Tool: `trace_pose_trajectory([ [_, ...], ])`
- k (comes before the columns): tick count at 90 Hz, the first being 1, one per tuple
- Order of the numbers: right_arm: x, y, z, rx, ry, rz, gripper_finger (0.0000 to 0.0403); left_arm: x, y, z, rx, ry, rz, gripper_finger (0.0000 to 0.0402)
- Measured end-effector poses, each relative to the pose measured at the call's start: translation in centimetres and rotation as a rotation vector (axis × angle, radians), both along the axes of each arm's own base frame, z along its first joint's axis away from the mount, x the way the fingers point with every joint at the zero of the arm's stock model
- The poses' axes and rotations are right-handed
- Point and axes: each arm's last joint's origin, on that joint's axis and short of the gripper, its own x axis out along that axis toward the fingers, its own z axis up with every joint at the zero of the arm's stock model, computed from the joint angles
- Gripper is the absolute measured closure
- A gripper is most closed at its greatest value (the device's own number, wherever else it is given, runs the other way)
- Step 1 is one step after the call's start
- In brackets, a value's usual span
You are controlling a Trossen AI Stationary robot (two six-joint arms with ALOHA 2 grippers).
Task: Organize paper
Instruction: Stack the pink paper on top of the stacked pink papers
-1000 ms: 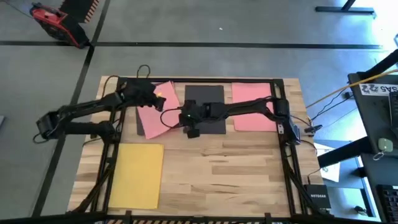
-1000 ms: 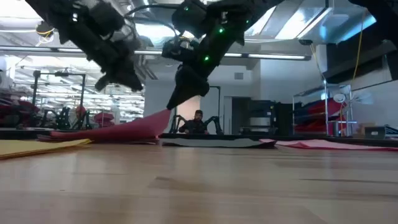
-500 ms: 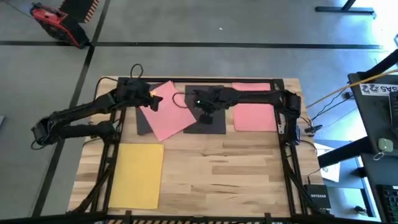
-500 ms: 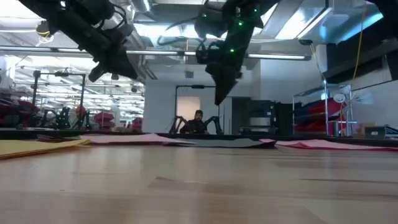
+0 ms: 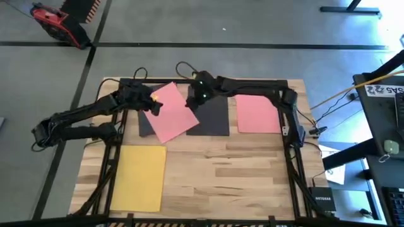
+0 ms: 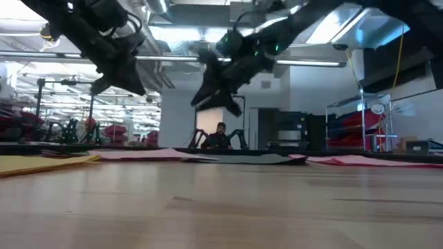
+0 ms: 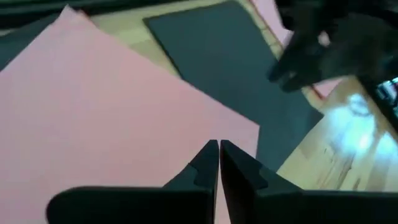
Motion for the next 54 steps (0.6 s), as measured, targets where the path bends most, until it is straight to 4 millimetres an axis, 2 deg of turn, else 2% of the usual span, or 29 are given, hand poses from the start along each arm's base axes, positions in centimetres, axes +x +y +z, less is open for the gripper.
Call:
trace_pose_trajectory([
  [7,0.0,-0.6,-1.1,0.011,0.036,-0.047,0.0287,0.0,0.0,0.0,-0.003,-0.001,0.002,0.0402],
  [18,0.4,-0.4,0.1,0.009,0.024,-0.079,0.0285,0.0,0.0,-0.1,-0.005,0.002,0.003,0.0402],
  [23,0.3,0.0,0.0,0.029,0.055,-0.087,0.0287,0.0,0.0,-0.1,-0.007,0.004,0.003,0.0402],
  [32,0.2,1.5,-1.0,0.055,0.156,-0.061,0.0289,-0.2,-0.1,-0.3,-0.026,0.025,0.006,0.0402],
  [43,0.3,3.8,-1.0,-0.009,0.230,-0.004,0.0290,-0.3,-0.2,-0.5,-0.027,0.060,-0.011,0.0402],
  [54,0.3,5.5,-2.3,-0.042,0.320,0.014,0.0290,-0.6,-0.4,-0.8,-0.032,0.098,-0.028,0.0402],
])
